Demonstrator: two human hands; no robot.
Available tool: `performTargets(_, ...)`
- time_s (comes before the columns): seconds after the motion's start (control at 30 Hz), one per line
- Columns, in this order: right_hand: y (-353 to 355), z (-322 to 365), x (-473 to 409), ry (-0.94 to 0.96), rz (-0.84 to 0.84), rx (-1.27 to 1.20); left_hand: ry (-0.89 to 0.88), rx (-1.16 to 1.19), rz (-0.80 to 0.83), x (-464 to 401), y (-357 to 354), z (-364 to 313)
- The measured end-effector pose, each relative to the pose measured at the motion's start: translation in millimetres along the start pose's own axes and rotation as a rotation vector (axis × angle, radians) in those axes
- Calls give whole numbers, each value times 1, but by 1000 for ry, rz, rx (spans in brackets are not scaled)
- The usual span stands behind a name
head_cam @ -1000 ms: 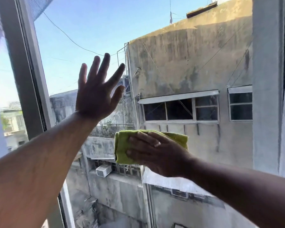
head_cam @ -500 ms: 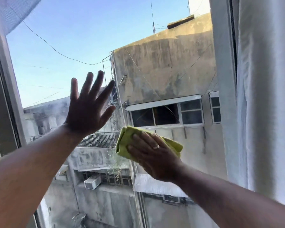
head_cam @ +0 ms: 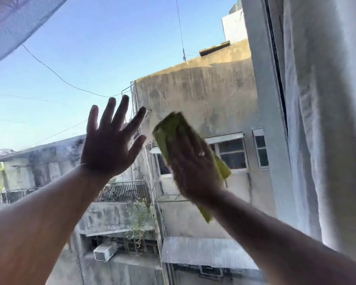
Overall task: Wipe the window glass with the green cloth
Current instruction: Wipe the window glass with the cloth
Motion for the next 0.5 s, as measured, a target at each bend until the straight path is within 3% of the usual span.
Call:
performTargets(0.07,-1,11,52,285,118,-10,3,16,8,0,3,-2)
performTargets(0.13,8,-39,61,384,213,45,6,30,12,-2,4,-2)
performTargets(0.2,19,-96,35,260,229,111,12,28,11,-2,3,-1)
performTargets(0.3,34,-131,-25,-90,80,97,8,-1,-7,-1,2,-3)
performTargets(0.4,22,-77,-35,-275,-47,39,17,8,-20,-1,4,-3)
performTargets(0.5,-7,22,31,13,20,-11,34,28,-15,3,9,-5)
Point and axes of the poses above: each hand's wrist, its own x-axis away from the middle knuckle, its own y-axis out of the back of the hand, z = x × y, the point moved 4 cm from there along -x, towards the middle knuckle, and after that the axes turned 5 degrees about -y, right-handed, at the moved point
